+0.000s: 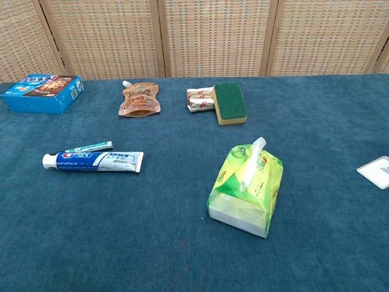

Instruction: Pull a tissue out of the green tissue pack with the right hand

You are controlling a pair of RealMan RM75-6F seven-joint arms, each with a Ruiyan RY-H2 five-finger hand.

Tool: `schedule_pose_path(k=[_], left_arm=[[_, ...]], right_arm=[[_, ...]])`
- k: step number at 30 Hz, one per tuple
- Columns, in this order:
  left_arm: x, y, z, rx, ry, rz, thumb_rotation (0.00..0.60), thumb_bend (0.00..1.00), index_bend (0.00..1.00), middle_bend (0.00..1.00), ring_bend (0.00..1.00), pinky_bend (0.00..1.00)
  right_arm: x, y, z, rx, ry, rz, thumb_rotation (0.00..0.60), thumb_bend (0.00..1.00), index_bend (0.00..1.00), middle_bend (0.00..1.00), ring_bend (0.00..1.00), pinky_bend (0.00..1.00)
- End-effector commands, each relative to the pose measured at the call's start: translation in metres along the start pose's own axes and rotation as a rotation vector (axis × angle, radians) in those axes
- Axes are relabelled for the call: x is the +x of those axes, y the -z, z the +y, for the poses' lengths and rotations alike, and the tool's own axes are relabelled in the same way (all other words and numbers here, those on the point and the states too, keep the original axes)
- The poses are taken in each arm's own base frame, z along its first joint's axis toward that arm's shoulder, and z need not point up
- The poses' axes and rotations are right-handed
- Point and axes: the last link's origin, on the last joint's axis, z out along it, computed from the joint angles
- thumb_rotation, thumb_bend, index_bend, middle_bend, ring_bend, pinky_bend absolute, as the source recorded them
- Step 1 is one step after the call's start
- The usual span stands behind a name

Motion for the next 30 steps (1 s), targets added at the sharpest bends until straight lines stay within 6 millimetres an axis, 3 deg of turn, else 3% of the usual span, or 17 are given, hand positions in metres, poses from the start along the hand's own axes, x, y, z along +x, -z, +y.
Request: schedule_pose_path(k=[1,7,11,16,19,24,30], left_arm=[[0.000,0.001,-0.001,0.000,-0.002,-0.005,0.600,0.00,0.00,0.00,0.00,0.00],[0.000,0.001,0.000,-0.002,0.002,-0.004,0.600,0.00,0.00,0.00,0.00,0.00],[0.000,-0.001,0.001,0.001,0.006,-0.005,0.600,0.00,0.00,0.00,0.00,0.00],[-0.001,-0.004,0.001,0.007,0.007,-0.013,0.600,0.00,0.00,0.00,0.00,0.00],[0.000,-0.005,0.002,0.011,0.011,-0.011,0.600,0.00,0.00,0.00,0.00,0.00],[0.001,-0.007,0.000,0.029,0.021,-0.017,0.600,0.00,0.00,0.00,0.00,0.00],[0.003,-0.010,-0.004,0.039,0.033,-0.027,0.600,0.00,0.00,0.00,0.00,0.00]], right_arm=[[0.001,0.000,0.001,-0.004,0.000,-0.001,0.600,0.00,0.00,0.00,0.00,0.00],[0.001,0.000,0.000,0.009,-0.004,-0.014,0.600,0.00,0.00,0.00,0.00,0.00],[0.001,-0.009,-0.015,0.117,-0.030,-0.062,0.600,0.00,0.00,0.00,0.00,0.00],[0.002,-0.035,-0.060,0.403,-0.078,-0.164,0.600,0.00,0.00,0.00,0.00,0.00],[0.005,-0.052,-0.086,0.532,-0.013,-0.155,0.600,0.00,0.01,0.02,0.00,0.04],[-0.012,-0.074,-0.146,0.706,0.106,-0.177,0.600,0.00,0.10,0.12,0.05,0.16],[-0.038,-0.084,-0.193,0.795,0.186,-0.196,0.600,0.11,0.19,0.23,0.15,0.26]])
